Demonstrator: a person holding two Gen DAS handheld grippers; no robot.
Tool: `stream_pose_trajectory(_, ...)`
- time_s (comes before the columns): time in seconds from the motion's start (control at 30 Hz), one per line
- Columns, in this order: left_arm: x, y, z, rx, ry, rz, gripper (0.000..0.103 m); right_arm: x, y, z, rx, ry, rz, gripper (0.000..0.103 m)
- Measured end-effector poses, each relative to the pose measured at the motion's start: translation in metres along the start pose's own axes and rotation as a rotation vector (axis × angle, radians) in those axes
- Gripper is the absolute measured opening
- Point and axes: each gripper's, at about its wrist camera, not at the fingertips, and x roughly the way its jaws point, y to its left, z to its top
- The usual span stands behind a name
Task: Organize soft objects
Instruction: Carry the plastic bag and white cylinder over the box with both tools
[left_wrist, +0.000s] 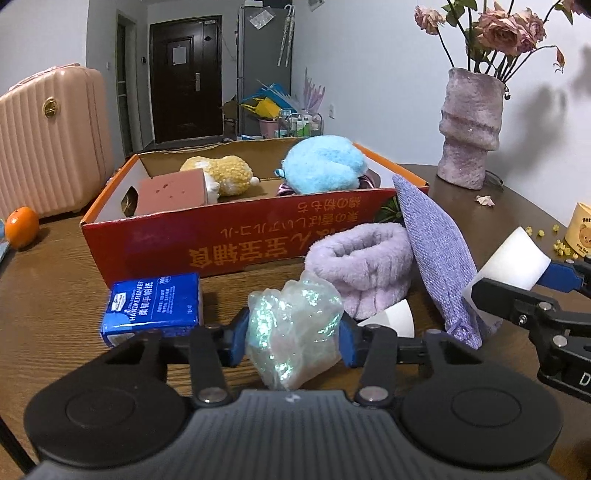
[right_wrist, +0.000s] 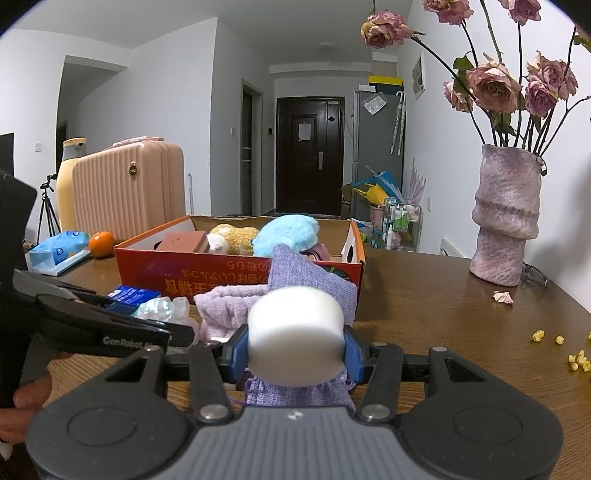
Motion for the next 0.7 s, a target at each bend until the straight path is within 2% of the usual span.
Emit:
stream_pose_trajectory(0.47,-0.020,0.006,0.006,-0.011,-0.072,0.002,0.047,0.002,0.001,0.000,0.000,-0.009,-0.006,0.050)
stream_pose_trajectory(0.7,-0.030,0.008,0.014,-0.012,-0.117,-0.002,0.047,0.001,-0.001,0.006,0.018,-0.047,-0.024,0.050)
